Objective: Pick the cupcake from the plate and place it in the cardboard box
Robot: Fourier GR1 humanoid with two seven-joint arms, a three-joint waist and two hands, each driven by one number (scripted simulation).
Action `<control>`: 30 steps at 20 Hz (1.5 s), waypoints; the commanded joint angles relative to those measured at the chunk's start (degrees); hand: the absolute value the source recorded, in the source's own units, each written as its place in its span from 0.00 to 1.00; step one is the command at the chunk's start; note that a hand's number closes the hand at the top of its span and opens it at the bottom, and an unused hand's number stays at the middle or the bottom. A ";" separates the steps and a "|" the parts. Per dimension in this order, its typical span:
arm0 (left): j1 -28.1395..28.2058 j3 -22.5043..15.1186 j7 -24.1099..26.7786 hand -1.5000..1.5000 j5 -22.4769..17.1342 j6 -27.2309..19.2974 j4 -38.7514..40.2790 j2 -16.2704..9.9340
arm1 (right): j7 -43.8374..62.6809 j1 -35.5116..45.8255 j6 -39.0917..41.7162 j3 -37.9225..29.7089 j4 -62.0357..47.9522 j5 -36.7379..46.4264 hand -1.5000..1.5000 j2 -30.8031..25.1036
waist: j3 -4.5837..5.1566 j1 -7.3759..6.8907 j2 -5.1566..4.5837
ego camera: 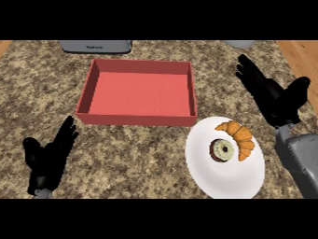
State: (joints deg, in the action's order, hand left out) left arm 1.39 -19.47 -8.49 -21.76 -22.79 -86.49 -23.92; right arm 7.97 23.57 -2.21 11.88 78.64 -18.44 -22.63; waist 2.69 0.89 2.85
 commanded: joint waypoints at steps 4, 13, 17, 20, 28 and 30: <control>-2.78 3.89 4.54 0.50 8.04 -1.42 2.23 -9.21 | -7.45 -1.91 20.40 4.19 1.51 -7.37 0.00 -0.68 | -3.05 -2.24 -3.21; -5.32 5.50 5.57 0.50 11.81 -1.47 6.54 -13.92 | -38.97 -5.97 35.80 10.23 -3.34 6.51 0.00 -10.79 | -3.29 -2.26 -4.73; -5.30 4.89 5.19 0.50 12.38 -1.20 6.22 -13.67 | -54.86 -4.64 44.19 9.64 -11.35 9.75 0.00 -13.22 | -3.20 -3.31 -4.20; -6.73 6.13 4.92 0.50 11.96 -0.19 6.62 -14.74 | -62.09 -1.22 37.59 10.84 -12.90 18.56 0.00 -14.72 | -3.16 -3.63 -3.93; -9.44 5.60 5.88 0.50 13.02 0.98 10.93 -13.03 | -67.99 8.65 26.29 21.62 -17.82 37.73 0.00 -21.59 | -2.85 -4.14 -4.02; -10.47 5.89 5.37 0.50 13.30 0.84 10.89 -12.79 | -66.18 13.35 26.62 24.00 -19.87 40.41 0.00 -20.66 | -2.79 -4.22 -3.79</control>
State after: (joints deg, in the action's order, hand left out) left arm -8.02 -13.91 -2.96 -8.62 -22.43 -76.37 -37.09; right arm -50.32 31.28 20.19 31.97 63.17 15.52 -42.66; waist -0.21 -3.17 -1.20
